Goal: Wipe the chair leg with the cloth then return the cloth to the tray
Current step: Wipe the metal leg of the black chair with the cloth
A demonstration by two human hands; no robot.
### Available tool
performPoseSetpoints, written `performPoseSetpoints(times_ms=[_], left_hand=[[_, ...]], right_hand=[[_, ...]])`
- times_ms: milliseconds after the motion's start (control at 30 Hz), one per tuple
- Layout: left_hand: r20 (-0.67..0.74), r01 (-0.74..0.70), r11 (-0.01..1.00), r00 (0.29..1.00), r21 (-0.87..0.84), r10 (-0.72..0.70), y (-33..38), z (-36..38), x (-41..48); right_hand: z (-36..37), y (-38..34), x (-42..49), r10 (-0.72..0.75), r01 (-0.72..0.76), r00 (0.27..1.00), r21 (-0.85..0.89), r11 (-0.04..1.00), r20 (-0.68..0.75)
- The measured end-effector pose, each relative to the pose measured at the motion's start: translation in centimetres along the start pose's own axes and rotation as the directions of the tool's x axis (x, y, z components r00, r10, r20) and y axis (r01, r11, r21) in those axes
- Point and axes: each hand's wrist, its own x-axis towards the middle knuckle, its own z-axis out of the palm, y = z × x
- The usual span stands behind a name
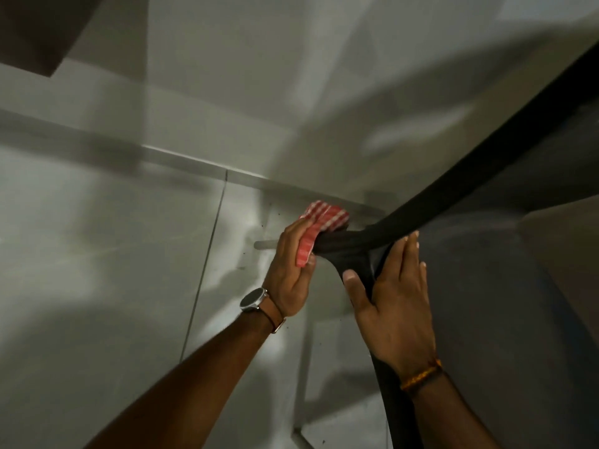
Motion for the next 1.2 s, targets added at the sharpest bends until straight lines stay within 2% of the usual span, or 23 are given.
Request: performPoseSetpoints(times_ms=[133, 267, 400, 500, 600, 700, 833, 933, 1033, 1200], left_hand=[[0.066, -0.017, 0.991, 0.998, 0.135, 0.008, -6.2, -0.9, 1.5], [0.161, 0.091, 0.963, 0.978, 0.254, -0.134, -10.4, -2.7, 1.6], [0.243, 0.094, 0.949, 0.955, 0.300, -0.172, -13.7, -3.7, 2.0], [0.246, 0.119, 0.961, 0.952, 0.249, -0.182, -12.7, -3.4, 1.5], [0.198, 0.157, 0.977, 0.963, 0.142, -0.183, -8.9, -2.9, 1.3], [0.168, 0.067, 0.997, 0.983, 0.031, -0.071, -4.4, -1.9, 0.6], [0.026, 0.054, 0.985, 0.998, -0.165, -0.050, -1.3, -0.2, -0.1], [-0.074, 0.069, 0.986, 0.994, -0.149, -0.080, -2.6, 0.5, -0.3], [-0.085, 0.210, 0.967, 0.971, -0.143, -0.224, -6.6, 0.3, 0.9], [-0.006, 0.485, 0.864, 0.872, -0.134, -0.490, -13.4, -1.4, 3.4]], right_hand=[[0.3, 0.2, 0.6, -0.004, 0.004, 1.000, 0.013, 1.000, 0.006], [-0.3, -0.3, 0.1, -0.028, 0.028, 1.000, 0.027, 0.999, 0.011], [-0.2, -0.3, 0.2, -0.025, 0.026, 1.000, 0.042, 0.999, -0.004], [-0.2, -0.5, 0.0, -0.009, 0.009, 1.000, 0.033, 0.999, 0.009], [-0.3, -0.5, 0.0, 0.016, -0.016, 1.000, 0.023, 1.000, 0.016], [-0.3, -0.7, -0.1, 0.026, -0.027, 0.999, 0.022, 0.999, 0.018], [-0.2, -0.6, 0.0, 0.029, -0.029, 0.999, 0.011, 1.000, 0.020], [-0.1, -0.5, 0.0, 0.026, -0.026, 1.000, 0.016, 1.000, 0.009], [-0.1, -0.4, 0.1, 0.018, -0.018, 1.000, 0.009, 1.000, 0.002], [0.1, -0.4, 0.0, -0.001, 0.001, 1.000, 0.019, 1.000, -0.014]])
